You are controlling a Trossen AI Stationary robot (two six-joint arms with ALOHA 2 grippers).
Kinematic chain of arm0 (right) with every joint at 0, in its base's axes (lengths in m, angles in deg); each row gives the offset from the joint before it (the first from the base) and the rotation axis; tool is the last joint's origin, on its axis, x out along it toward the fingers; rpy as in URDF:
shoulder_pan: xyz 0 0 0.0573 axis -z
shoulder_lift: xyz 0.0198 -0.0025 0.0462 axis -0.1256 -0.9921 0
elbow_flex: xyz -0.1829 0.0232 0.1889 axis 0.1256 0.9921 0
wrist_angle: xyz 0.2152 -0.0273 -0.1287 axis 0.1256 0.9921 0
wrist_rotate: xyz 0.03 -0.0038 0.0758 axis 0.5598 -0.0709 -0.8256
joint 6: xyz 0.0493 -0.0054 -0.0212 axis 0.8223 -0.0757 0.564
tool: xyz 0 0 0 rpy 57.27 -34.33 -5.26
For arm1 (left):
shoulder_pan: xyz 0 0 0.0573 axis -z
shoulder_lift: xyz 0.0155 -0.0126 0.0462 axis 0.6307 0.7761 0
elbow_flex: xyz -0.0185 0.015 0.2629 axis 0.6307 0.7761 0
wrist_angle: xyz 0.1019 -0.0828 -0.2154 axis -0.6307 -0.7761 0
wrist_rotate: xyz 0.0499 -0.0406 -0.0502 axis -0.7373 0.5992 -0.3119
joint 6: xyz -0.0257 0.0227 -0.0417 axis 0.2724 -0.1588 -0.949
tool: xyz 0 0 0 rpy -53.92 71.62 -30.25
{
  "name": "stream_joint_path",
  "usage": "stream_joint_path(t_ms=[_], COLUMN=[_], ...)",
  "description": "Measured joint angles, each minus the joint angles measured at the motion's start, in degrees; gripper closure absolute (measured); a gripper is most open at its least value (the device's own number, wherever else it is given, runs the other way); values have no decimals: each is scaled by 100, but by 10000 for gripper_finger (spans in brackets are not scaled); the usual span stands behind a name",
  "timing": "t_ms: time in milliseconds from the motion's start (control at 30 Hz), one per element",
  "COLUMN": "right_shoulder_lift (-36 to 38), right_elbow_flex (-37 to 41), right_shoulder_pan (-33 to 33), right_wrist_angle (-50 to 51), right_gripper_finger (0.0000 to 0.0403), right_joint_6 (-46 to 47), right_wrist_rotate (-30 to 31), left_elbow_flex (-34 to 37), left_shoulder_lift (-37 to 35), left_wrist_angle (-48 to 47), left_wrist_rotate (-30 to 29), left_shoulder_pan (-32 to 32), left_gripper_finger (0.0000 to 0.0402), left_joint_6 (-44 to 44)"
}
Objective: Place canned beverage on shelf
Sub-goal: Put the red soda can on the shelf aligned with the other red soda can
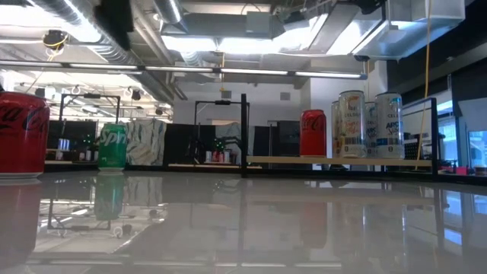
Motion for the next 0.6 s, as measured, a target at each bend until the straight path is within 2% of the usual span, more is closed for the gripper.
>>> stream_joint_path(t_ms=[200, 467, 600], right_shoulder_lift=[-121, -121, -125], right_elbow_flex=[1, 2, 2], right_shoulder_pan=[0, 0, 0], right_wrist_angle=[-153, -128, -69], right_gripper_finger=[49, 49, 49], right_joint_6=[0, 0, 0], right_wrist_rotate=[0, -2, -1], left_elbow_flex=[381, 860, 1270], left_shoulder_lift=[-307, -257, -246], left_wrist_angle=[-56, -1176, -1315], left_wrist_rotate=[101, 405, 653], left_shoulder_pan=[271, 325, 321], left_gripper_finger=[59, 59, 59], left_joint_6=[-623, -1672, -1830])
